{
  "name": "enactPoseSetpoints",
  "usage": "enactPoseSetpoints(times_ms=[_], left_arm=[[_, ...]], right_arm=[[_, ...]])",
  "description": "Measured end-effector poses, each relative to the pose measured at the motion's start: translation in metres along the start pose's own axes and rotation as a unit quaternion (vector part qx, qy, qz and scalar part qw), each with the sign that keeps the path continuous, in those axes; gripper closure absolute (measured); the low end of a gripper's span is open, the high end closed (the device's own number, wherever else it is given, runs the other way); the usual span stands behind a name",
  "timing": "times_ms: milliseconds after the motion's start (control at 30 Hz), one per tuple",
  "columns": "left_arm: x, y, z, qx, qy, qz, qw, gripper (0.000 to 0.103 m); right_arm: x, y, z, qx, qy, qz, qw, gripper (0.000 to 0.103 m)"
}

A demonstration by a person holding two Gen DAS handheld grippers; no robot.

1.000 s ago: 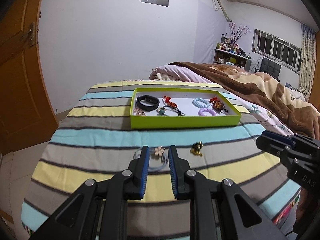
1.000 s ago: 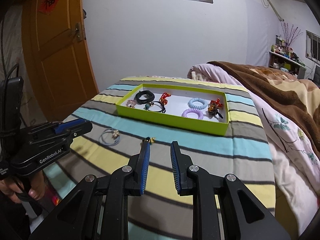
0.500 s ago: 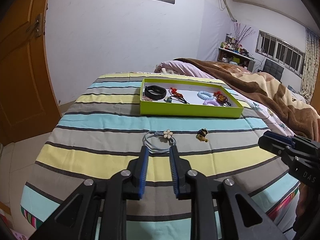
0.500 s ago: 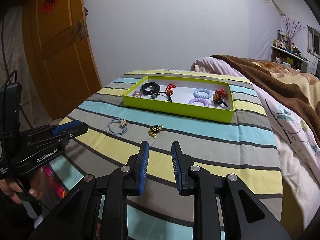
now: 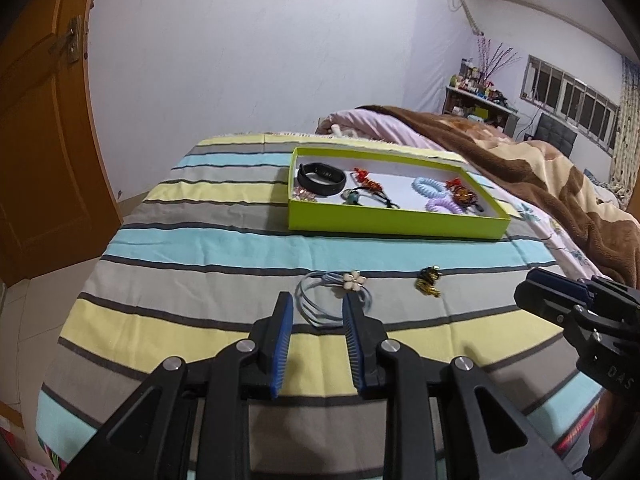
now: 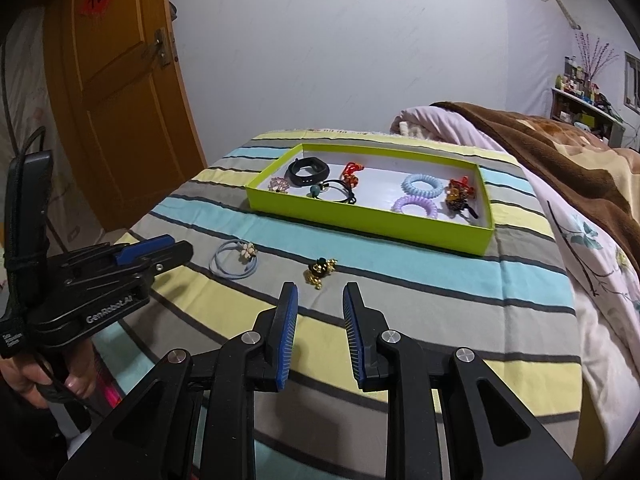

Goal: Organize jewelry
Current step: 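Grasp the gold charm with the right tool while the left grasps the flower elastic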

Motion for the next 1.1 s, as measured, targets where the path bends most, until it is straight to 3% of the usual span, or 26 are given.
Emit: enactPoseSetpoints(times_ms=[600, 800, 867, 933, 1100], left_arm=[[-0.017, -0.055, 0.01, -0.001, 0.016, 0.081, 0.9966, 0.076], [-0.02, -0.059, 0.008, -0.009, 0.011, 0.081, 0.9966, 0.076], [-0.02, -0.059, 0.007, -0.011, 0.009, 0.081, 0.9966, 0.079], [-0.021, -0.06, 0.007, -0.009, 0.01, 0.082, 0.9966, 0.093], [-0.02, -0.058, 0.006, 0.002, 0.005, 0.08, 0.9968, 0.101]], right_arm=[[-0.033, -0.068, -0.005, -0.004, -0.014, 0.066, 0.998, 0.079], [-0.035, -0.085, -0.004, -0.004, -0.01, 0.094, 0.995, 0.079], [-0.036, -0.087, -0.004, 0.0, -0.006, 0.097, 0.995, 0.079], [-0.037, -0.089, -0.003, 0.002, -0.005, 0.1, 0.995, 0.079], [-0.038, -0.09, -0.004, 0.004, -0.006, 0.1, 0.995, 0.08]])
Point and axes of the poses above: each gripper's, at about its wrist camera, not at the fingertips, and y roughly against the way its jaws point, z to its left, x to its underside, the point moved 3 cm from there along -y, roughly the way its jaws point, and after that the axes turned 13 degrees about z, right-handed, at the moved point
